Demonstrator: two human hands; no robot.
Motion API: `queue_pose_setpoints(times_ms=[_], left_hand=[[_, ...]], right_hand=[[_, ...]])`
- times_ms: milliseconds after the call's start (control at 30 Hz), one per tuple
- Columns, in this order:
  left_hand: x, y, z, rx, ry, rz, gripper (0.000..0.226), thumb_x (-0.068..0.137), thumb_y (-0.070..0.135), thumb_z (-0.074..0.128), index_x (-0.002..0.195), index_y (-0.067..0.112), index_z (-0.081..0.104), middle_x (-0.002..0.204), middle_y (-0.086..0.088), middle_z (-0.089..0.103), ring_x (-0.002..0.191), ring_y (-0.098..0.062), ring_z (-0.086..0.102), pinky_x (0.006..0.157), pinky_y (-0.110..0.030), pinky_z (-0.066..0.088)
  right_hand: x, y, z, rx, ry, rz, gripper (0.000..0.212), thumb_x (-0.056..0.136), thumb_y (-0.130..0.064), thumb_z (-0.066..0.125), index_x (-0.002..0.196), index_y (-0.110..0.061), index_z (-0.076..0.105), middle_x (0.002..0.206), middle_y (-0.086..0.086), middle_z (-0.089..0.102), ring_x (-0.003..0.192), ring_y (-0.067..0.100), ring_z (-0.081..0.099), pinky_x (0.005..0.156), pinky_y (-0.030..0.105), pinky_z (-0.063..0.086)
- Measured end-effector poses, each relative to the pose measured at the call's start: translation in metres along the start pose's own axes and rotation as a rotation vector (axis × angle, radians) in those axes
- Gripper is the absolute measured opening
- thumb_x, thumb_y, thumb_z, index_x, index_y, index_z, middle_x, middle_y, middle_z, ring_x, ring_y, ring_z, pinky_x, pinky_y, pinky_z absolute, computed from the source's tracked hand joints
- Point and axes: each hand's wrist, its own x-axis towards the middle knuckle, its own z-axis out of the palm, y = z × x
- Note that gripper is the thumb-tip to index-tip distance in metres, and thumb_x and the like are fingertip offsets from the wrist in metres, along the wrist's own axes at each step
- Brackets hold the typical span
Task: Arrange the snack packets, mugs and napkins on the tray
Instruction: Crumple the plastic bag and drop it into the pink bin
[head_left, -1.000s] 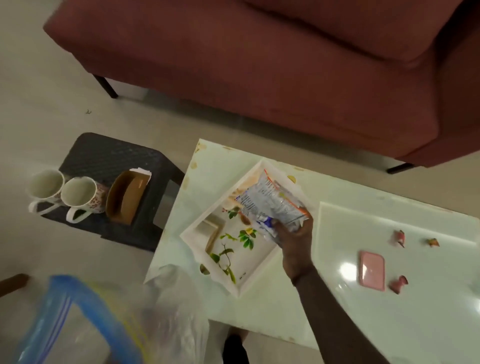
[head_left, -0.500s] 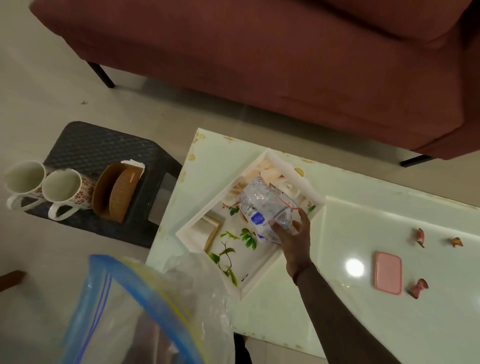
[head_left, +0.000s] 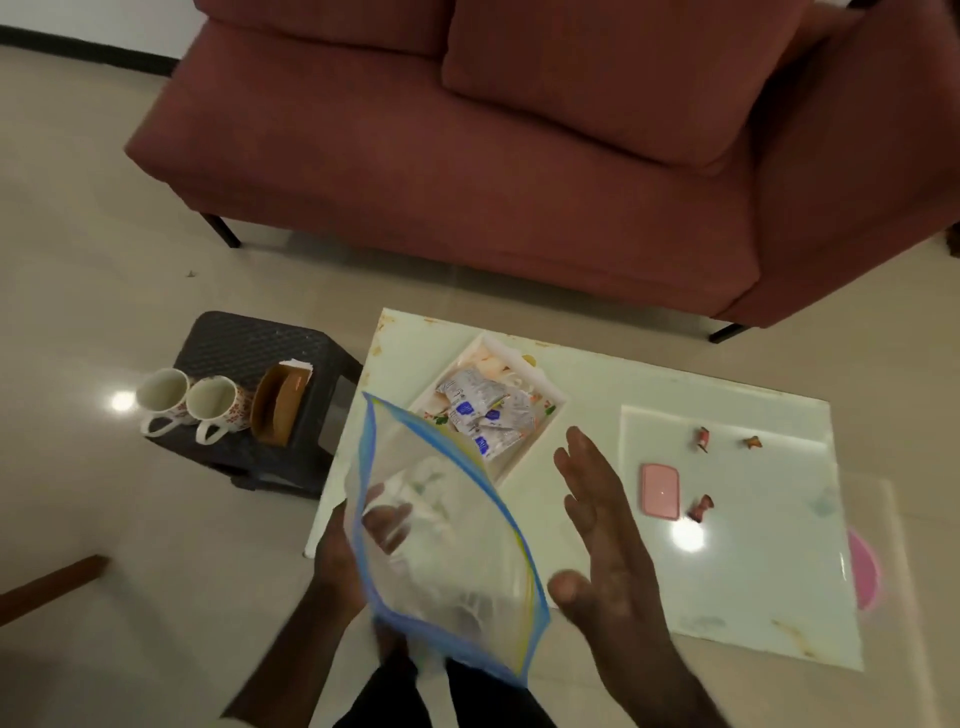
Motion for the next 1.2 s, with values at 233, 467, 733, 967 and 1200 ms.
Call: queue_pose_setpoints(times_ms=[233,467,733,967,1200], left_hand=[[-0.052,0.0,-0.001,0.12,-0.225,-0.019,0.041,0.105,0.024,0.03,0.137,0.005,0.047,0.135,-0.024,0.052,0.126,-0.04,0.05,0.104,-0.047,0.044],[-0.1,0.002,0.006,0.21,-0.348,-0.076,0.034,0.098,0.036,0.045,0.118,0.014,0.062,0.117,-0.011,0.068,0.096,-0.018,0.071,0.082,-0.035,0.057],[-0.145,-0.012,0.029,0.015,-0.651,-0.274,0.052,0.089,0.042,0.05,0.135,0.016,0.051,0.131,-0.009,0.062,0.129,-0.029,0.052,0.11,-0.047,0.039],[-0.188,-0.03,0.062,0.203,-0.854,-0.2,0.043,0.096,0.031,0.046,0.131,0.011,0.058,0.13,-0.015,0.063,0.117,-0.027,0.063,0.096,-0.04,0.051],[-0.226,-0.062,0.11,0.752,-0.862,0.473,0.032,0.084,0.052,0.051,0.089,0.032,0.075,0.092,0.003,0.074,0.091,-0.015,0.067,0.085,-0.044,0.051]], right_hand=[[-0.075,-0.047,0.007,-0.869,-0.248,-0.291,0.12,0.056,-0.084,0.067,0.137,-0.068,-0.019,0.152,-0.025,-0.039,0.144,0.002,-0.031,0.12,0.047,-0.004],[-0.088,-0.026,0.032,-1.027,-0.105,-0.25,0.102,0.066,-0.088,0.047,0.142,-0.062,-0.016,0.149,-0.014,-0.048,0.14,0.016,-0.044,0.123,0.053,0.006],[-0.101,0.023,0.025,-0.987,-0.006,-0.189,0.11,0.066,-0.068,0.072,0.151,-0.054,0.002,0.16,-0.012,-0.031,0.151,0.021,-0.022,0.11,0.042,0.041],[-0.132,0.051,-0.016,-0.68,0.274,-0.316,0.068,0.08,-0.035,0.077,0.14,-0.037,0.045,0.157,-0.011,0.027,0.142,-0.003,0.027,0.111,0.014,0.032],[-0.183,0.059,-0.095,-0.369,0.53,-0.313,0.042,0.077,-0.005,0.08,0.109,-0.026,0.063,0.121,-0.014,0.059,0.114,-0.001,0.056,0.093,0.011,0.045]])
